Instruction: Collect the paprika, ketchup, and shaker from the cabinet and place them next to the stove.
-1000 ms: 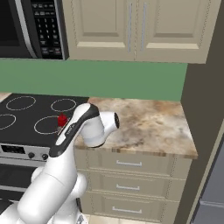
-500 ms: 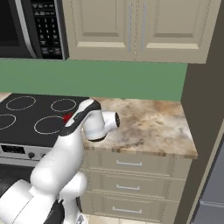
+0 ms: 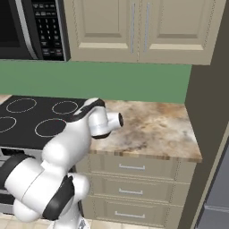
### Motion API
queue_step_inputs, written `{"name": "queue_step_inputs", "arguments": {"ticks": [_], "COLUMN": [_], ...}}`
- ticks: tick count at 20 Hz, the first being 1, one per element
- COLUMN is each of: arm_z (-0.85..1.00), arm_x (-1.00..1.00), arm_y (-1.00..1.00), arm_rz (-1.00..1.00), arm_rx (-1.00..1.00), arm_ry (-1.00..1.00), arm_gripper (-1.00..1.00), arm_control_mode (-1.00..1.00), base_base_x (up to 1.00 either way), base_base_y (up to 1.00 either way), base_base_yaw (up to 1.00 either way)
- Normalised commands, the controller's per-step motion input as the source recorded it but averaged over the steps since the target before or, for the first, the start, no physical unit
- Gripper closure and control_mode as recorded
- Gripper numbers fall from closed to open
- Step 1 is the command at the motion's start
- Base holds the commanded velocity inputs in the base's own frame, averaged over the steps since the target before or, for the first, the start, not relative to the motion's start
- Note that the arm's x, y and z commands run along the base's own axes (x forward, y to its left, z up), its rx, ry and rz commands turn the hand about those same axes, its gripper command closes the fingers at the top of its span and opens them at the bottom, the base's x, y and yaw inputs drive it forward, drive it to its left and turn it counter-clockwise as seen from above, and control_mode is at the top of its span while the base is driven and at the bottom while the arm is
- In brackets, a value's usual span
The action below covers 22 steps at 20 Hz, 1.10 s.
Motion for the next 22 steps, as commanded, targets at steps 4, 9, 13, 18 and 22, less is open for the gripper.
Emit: {"name": "queue_step_inputs", "arguments": {"ticks": [4,9,13,18,22], "arm_z": [-0.17,-0.17,-0.08,-0.02,-0.11], "arm_x": [0.24,0.09,0.09,0.13,0.05], "arm_y": [0.08,0.14,0.08,0.06,0.05], "arm_rz": [0.00,0.02,0.03,0.03,0.01], "arm_rx": [0.00,0.00,0.01,0.01,0.00], "arm_ry": [0.00,0.00,0.00,0.00,0.00], "arm_gripper": [1.00,1.00,1.00,1.00,1.00], "arm_control_mode": [-1.00,-1.00,-1.00,-1.00,-1.00], "base_base_x": [0.00,0.00,0.00,0.00,0.00], "base_base_y": [0.00,0.00,0.00,0.00,0.00], "base_base_yaw": [0.00,0.00,0.00,0.00,0.00]}}
